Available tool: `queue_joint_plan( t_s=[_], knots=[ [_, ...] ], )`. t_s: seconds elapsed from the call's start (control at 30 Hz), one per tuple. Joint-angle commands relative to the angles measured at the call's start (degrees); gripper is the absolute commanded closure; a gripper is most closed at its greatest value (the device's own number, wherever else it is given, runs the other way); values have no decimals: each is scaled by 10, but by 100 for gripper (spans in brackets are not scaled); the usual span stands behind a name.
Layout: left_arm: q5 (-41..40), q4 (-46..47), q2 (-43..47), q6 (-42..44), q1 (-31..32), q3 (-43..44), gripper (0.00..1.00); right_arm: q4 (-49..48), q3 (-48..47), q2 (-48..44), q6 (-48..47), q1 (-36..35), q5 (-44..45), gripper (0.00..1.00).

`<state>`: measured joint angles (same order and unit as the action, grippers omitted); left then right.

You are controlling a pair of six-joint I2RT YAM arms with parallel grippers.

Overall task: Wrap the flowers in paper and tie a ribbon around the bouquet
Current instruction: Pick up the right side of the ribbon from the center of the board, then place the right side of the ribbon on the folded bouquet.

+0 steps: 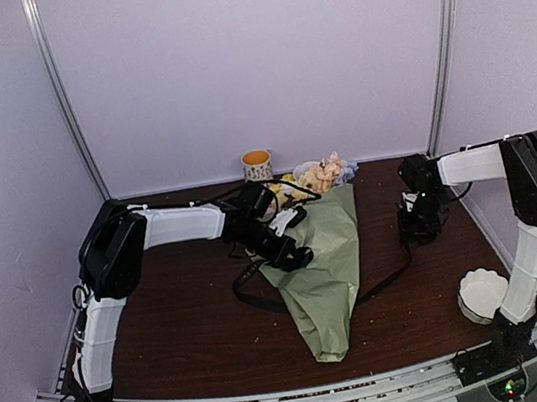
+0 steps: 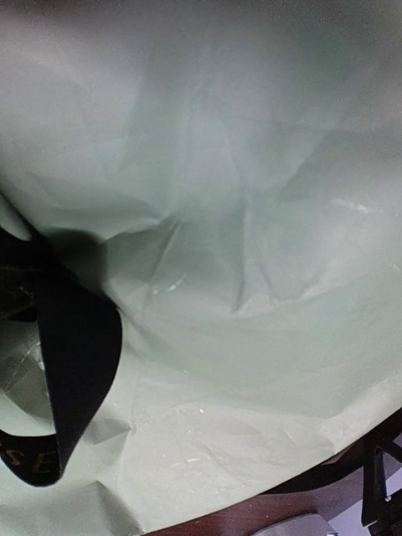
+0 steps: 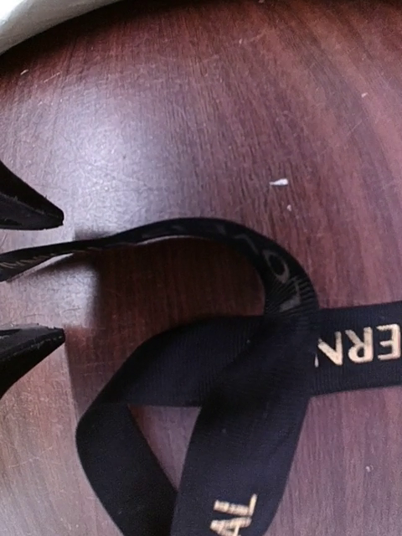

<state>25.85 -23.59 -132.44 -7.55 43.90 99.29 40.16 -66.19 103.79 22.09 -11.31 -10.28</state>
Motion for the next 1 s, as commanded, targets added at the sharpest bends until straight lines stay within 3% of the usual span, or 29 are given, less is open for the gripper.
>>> queue_joint_plan(
  t_s=[0.0,0.1,0.27,0.5,0.63,0.77,0.87,0.97],
  knots=[
    [-12,-10,17,8,-5,-14,100,66,-44,33,-30,-20,-5,59],
    [-13,-9,17,9,-7,-15,100,98,-76,61,-40,-46,22,65],
    [-10,-9,20,7,-8,-19,100,78,-69,38,-31,-35,32,100],
    [-15,-2,21,7,-10,-29,100,70,-158,-105,-40,1,141,100],
    [-10,9,20,2,-14,-33,100,13,-207,-163,-93,-66,122,100],
    [-8,11,24,0,-19,-30,100,-82,-193,-167,-117,-157,21,100],
    [5,36,45,-7,-25,-50,100,-160,-166,-139,-94,-203,-84,100],
    [12,69,68,-8,-28,-76,100,-211,-157,-100,-71,-241,-131,100]
  ],
)
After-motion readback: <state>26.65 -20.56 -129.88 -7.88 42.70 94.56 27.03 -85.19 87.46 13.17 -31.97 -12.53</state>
